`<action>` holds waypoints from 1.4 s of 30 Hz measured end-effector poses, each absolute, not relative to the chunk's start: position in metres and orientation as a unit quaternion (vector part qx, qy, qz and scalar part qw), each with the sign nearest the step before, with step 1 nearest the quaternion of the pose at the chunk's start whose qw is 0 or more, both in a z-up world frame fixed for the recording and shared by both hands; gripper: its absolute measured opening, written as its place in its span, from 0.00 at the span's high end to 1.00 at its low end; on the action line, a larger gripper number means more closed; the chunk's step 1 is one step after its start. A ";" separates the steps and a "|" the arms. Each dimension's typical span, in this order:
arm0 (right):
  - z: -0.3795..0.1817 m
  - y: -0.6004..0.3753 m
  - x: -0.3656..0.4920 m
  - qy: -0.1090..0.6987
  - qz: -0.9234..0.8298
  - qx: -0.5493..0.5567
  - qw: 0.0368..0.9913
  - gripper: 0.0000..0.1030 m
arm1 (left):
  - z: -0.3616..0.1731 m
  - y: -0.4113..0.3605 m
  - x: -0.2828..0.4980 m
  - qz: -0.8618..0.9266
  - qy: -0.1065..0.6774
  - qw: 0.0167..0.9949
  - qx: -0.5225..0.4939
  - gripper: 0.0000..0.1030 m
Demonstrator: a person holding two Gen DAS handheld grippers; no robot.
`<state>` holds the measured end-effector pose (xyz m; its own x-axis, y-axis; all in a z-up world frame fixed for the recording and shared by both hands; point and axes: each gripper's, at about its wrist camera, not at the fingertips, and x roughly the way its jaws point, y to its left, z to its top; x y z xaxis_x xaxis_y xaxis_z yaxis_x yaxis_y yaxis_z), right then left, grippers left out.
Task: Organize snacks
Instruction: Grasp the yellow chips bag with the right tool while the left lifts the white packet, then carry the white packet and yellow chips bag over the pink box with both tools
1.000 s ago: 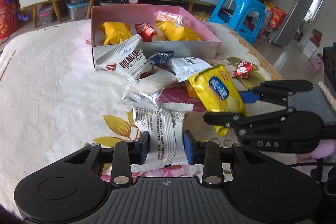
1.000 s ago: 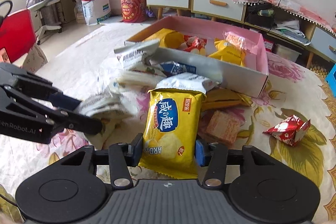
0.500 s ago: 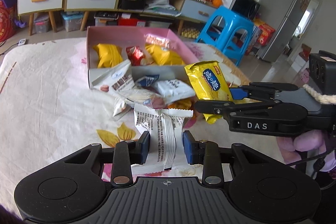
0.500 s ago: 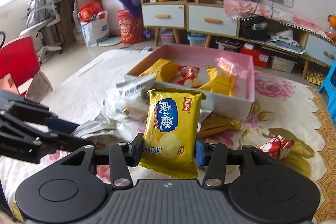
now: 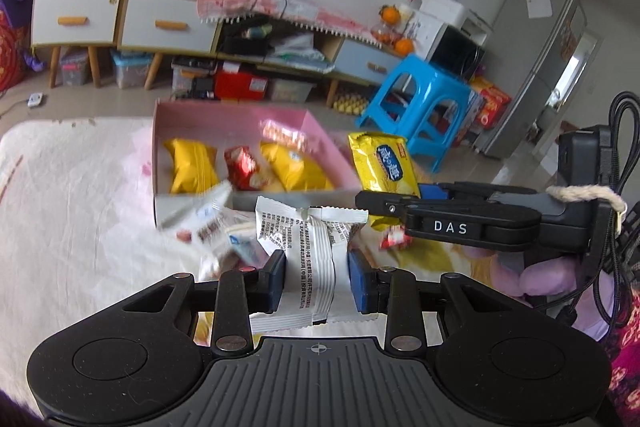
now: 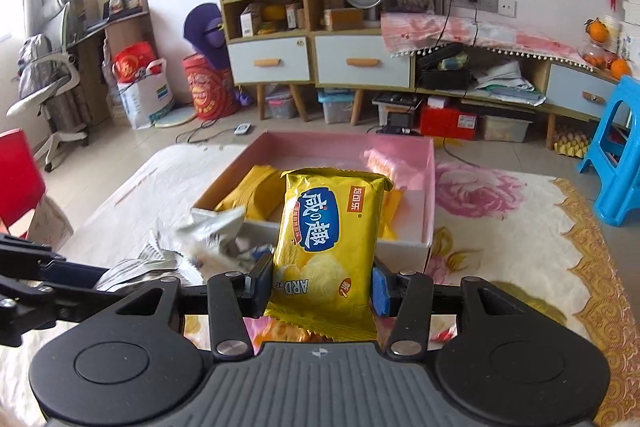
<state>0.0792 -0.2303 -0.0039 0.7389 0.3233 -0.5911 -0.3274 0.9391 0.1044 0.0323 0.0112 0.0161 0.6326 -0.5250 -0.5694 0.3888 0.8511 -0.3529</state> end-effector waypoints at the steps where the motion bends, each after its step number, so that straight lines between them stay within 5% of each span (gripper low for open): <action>1: -0.002 -0.231 0.081 0.313 0.173 -0.001 0.934 0.62 | 0.019 0.011 0.035 -0.251 0.340 0.901 -0.099 0.70; 26: -0.019 -0.227 0.152 0.350 0.176 0.130 0.911 0.61 | -0.010 0.006 0.186 -0.097 0.331 0.928 -0.139 0.70; 42: -0.033 -0.212 0.177 0.352 0.170 0.094 0.915 0.61 | -0.035 0.000 0.230 -0.052 0.332 0.931 -0.146 0.70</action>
<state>0.1770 -0.2125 -0.0325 0.6934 0.3784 -0.6131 -0.2455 0.9241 0.2927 0.2304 0.0005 -0.0346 0.7742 -0.1941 -0.6024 0.0006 0.9520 -0.3060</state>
